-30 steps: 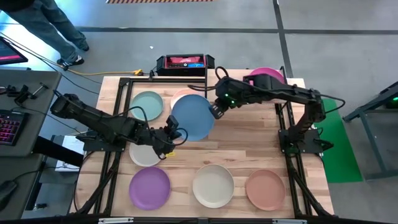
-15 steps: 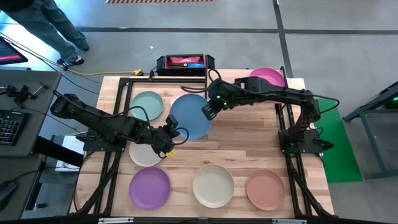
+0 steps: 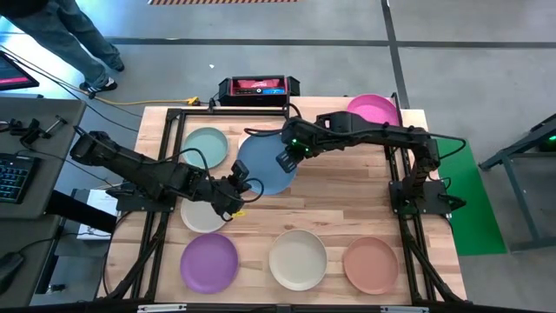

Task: Place and stack plates onto a shelf
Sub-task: Stack the blue plate on top of the pink plate on the shelf

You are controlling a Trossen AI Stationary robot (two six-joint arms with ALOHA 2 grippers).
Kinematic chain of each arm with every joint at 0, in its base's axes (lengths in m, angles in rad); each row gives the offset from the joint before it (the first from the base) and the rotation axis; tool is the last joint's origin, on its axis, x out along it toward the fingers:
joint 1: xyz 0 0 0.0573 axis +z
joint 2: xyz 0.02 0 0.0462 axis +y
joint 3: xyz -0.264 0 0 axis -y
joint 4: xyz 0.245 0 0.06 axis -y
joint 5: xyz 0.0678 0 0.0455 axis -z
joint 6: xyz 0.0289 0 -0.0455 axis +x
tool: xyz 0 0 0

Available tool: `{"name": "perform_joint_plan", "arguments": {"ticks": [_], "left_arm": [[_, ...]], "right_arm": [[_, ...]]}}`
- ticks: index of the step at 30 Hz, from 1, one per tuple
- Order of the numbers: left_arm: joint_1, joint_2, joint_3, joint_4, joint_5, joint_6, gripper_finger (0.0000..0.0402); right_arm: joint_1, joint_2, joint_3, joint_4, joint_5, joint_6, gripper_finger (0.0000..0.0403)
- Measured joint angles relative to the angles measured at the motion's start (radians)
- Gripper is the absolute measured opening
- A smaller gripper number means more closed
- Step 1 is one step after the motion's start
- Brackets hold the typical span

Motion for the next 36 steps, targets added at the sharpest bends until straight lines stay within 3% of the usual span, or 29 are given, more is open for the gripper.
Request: {"name": "perform_joint_plan", "arguments": {"ticks": [6, 22, 36], "left_arm": [[0.000, 0.000, 0.000, 0.003, 0.001, 0.000, 0.0000], [-0.001, 0.000, 0.001, 0.012, 0.000, -0.019, 0.0006], [0.000, 0.000, 0.001, 0.011, 0.012, -0.080, 0.0068]], "right_arm": [[-0.001, -0.002, 0.000, 0.002, -0.013, 0.000, 0.0009], [0.000, -0.002, 0.000, -0.012, -0.008, 0.030, 0.0001], [-0.006, -0.003, 0.000, -0.019, -0.015, 0.033, 0.0001]]}}
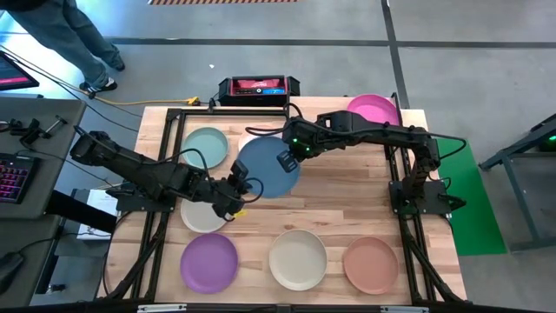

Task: Place and stack plates onto a shelf
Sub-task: Stack the blue plate on top of the pink plate on the shelf

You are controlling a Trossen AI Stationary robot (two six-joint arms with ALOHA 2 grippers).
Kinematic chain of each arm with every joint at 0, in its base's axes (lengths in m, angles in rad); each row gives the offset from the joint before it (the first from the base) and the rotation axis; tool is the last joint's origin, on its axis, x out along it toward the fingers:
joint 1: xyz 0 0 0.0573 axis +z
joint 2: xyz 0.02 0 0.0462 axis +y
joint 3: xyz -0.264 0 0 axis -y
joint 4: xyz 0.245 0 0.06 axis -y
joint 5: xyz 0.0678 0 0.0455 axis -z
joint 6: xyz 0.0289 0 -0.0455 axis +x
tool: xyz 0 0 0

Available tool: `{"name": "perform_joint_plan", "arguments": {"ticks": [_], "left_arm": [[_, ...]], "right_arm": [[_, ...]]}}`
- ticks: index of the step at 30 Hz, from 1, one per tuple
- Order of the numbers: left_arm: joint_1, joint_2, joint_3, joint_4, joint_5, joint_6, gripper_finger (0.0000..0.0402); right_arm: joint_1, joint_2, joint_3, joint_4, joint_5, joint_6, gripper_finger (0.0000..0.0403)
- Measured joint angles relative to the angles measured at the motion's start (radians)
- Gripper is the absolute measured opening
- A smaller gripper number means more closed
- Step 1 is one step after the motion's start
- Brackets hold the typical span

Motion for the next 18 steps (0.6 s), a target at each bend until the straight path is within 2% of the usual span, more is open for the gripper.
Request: {"name": "perform_joint_plan", "arguments": {"ticks": [9, 18], "left_arm": [[-0.010, 0.000, 0.000, 0.001, -0.094, -0.027, 0.0104], [-0.011, 0.000, 0.000, 0.003, -0.093, -0.082, 0.0106]], "right_arm": [[-0.016, 0.000, 0.000, -0.039, 0.001, 0.003, 0.0001], [-0.047, -0.018, 0.000, -0.065, 0.005, -0.012, 0.0000]]}}
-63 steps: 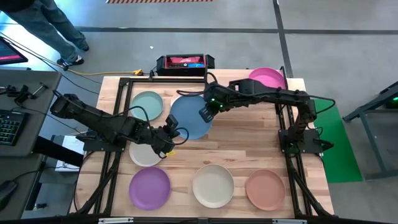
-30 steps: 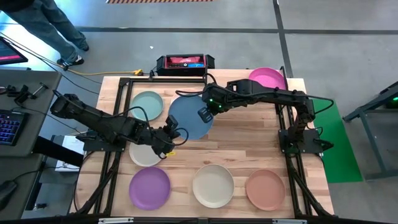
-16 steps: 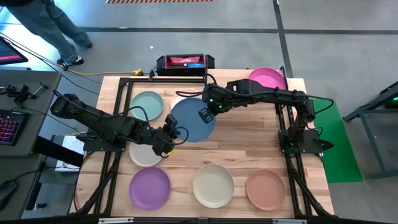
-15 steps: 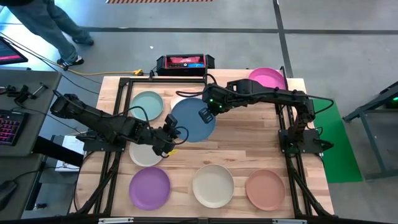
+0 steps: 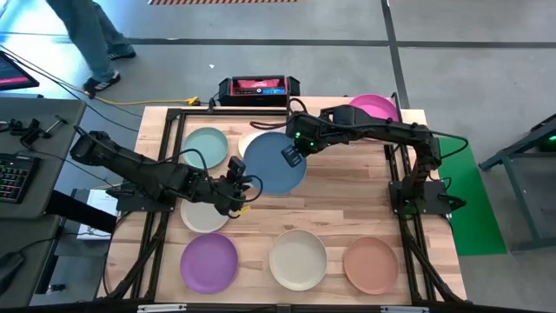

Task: Place and stack plates onto a shelf
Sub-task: Stack the blue plate on top of the pink plate on the shelf

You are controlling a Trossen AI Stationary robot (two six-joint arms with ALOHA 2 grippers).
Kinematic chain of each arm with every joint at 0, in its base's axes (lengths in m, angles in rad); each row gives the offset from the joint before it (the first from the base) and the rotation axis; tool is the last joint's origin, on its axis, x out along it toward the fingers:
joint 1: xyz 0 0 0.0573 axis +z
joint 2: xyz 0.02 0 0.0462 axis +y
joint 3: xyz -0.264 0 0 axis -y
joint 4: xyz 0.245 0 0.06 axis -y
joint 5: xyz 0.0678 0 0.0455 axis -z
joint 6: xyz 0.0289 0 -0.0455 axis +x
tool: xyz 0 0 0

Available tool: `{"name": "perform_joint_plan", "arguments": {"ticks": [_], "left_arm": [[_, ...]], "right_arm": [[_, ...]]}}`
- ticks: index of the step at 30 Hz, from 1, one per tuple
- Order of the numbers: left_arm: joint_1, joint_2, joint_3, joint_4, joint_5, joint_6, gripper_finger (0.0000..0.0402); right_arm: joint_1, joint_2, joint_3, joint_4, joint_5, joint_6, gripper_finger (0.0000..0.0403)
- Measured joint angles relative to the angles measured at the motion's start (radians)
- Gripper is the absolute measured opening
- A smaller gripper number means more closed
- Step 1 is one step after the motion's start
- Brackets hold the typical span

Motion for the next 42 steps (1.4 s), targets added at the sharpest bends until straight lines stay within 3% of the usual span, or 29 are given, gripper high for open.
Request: {"name": "perform_joint_plan", "arguments": {"ticks": [10, 16, 29, 33, 42], "left_arm": [[0.002, 0.000, 0.000, -0.009, -0.024, -0.060, 0.0106], [0.002, 0.000, 0.000, -0.012, -0.100, -0.067, 0.0106], [0.076, 0.000, 0.000, -0.013, -0.184, -0.076, 0.0106], [0.119, 0.000, 0.000, -0.013, -0.184, -0.091, 0.0106], [0.228, 0.000, 0.000, -0.013, -0.184, -0.093, 0.0106]], "right_arm": [[-0.052, -0.082, 0.000, -0.058, 0.000, -0.029, 0.0000], [-0.111, -0.153, 0.000, -0.103, 0.001, -0.056, 0.0000], [-0.335, -0.289, -0.006, -0.243, -0.007, -0.164, 0.0000], [-0.425, -0.354, -0.085, -0.199, -0.060, -0.207, 0.0000], [-0.624, -0.541, -0.408, -0.012, -0.211, -0.241, 0.0000]]}}
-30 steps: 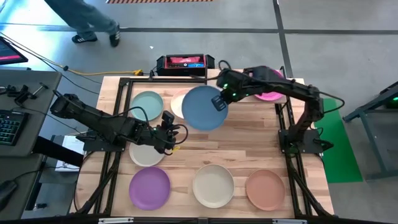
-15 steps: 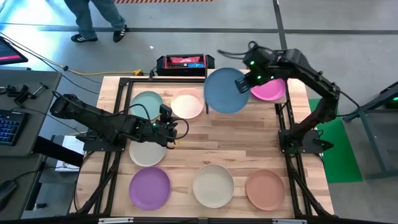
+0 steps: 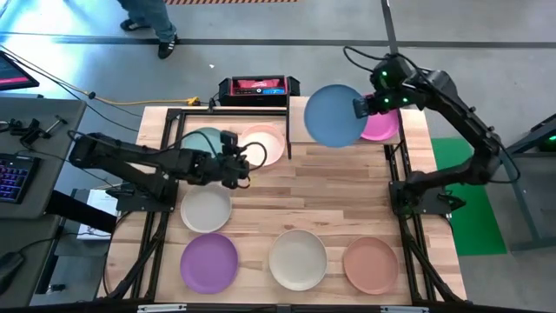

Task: Place and stack plates onto a shelf
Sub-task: Stack the blue plate on top of the pink plate on the shelf

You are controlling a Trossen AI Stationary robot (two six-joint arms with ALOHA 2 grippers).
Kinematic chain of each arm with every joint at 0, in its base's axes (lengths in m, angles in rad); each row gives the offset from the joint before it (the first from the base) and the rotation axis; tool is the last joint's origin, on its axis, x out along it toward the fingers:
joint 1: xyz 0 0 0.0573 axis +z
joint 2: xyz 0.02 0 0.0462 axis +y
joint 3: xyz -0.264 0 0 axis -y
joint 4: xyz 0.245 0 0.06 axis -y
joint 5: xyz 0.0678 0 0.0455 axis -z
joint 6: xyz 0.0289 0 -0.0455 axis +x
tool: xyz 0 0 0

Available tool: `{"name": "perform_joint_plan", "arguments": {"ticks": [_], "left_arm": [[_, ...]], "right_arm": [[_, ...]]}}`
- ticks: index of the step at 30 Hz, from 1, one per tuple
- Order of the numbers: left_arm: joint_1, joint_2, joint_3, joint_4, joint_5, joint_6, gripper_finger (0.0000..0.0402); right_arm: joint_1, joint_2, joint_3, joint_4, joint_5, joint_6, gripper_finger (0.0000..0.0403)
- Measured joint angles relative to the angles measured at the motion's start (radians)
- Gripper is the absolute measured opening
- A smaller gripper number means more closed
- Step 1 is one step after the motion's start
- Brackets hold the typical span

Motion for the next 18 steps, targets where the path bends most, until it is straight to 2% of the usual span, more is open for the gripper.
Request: {"name": "perform_joint_plan", "arguments": {"ticks": [7, 18], "left_arm": [[0.104, 0.000, 0.000, 0.001, 0.009, -0.025, 0.0106], [0.256, 0.000, 0.000, 0.001, 0.013, -0.156, 0.0106]], "right_arm": [[-0.142, -0.124, -0.174, 0.008, -0.038, 0.011, 0.0000], [-0.407, -0.269, -0.341, 0.067, -0.051, 0.062, 0.0000]]}}
